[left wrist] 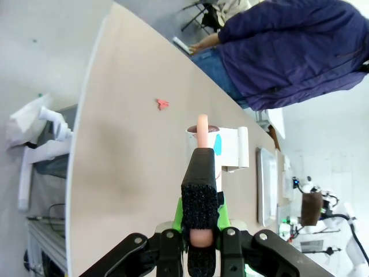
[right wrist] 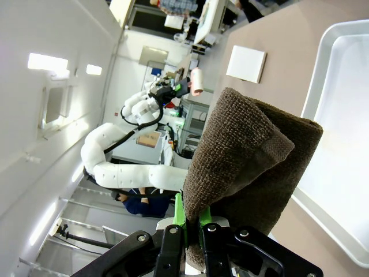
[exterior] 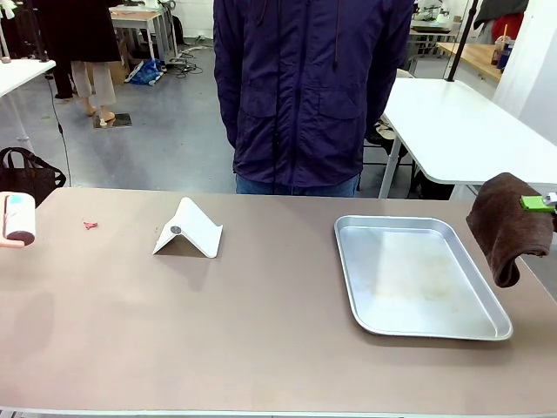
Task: Clean the surface of the table.
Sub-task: Clean the area not pointed to by the person.
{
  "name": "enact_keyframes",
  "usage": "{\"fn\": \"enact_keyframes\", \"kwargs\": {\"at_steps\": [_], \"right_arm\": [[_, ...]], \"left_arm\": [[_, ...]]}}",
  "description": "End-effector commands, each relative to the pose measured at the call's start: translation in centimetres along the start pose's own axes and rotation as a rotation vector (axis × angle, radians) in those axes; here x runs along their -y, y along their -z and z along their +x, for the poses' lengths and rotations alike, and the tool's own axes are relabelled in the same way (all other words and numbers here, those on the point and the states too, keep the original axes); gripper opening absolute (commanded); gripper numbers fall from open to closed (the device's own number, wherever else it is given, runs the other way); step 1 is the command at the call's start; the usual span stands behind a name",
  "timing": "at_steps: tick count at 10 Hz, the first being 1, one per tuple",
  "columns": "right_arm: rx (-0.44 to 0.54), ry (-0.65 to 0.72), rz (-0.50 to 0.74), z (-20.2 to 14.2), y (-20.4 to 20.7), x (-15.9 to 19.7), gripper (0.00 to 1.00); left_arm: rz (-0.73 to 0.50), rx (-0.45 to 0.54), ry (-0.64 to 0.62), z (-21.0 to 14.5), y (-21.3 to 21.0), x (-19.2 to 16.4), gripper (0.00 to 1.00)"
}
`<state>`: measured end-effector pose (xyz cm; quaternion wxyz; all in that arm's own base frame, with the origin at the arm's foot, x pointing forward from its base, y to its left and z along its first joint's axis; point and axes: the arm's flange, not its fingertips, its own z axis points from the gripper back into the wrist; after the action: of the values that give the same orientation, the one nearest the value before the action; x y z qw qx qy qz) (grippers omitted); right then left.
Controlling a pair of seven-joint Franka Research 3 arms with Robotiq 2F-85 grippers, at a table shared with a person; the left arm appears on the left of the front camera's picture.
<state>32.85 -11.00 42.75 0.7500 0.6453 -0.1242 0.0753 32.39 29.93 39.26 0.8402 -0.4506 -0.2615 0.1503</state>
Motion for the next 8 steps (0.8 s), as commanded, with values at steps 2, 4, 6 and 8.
{"fn": "enact_keyframes", "kwargs": {"at_steps": [2,4,6,8], "right_arm": [[0.007,-0.016,0.011,0.2,-0.1,-0.3,0.1],[0.007,-0.016,0.011,0.2,-0.1,-0.3,0.1],[0.007,-0.016,0.011,0.2,-0.1,-0.3,0.1],[0.007,-0.016,0.011,0.2,-0.1,-0.3,0.1]], "left_arm": [[0.004,0.012,-0.016,0.7,-0.5,-0.7,0.22],[0.018,0.013,-0.033,1.7,0.0,-0.9,0.22],[0.039,0.014,-0.049,3.6,1.2,-0.9,0.05],[0.043,-0.014,-0.057,5.6,2.7,-0.6,0.05]]}}
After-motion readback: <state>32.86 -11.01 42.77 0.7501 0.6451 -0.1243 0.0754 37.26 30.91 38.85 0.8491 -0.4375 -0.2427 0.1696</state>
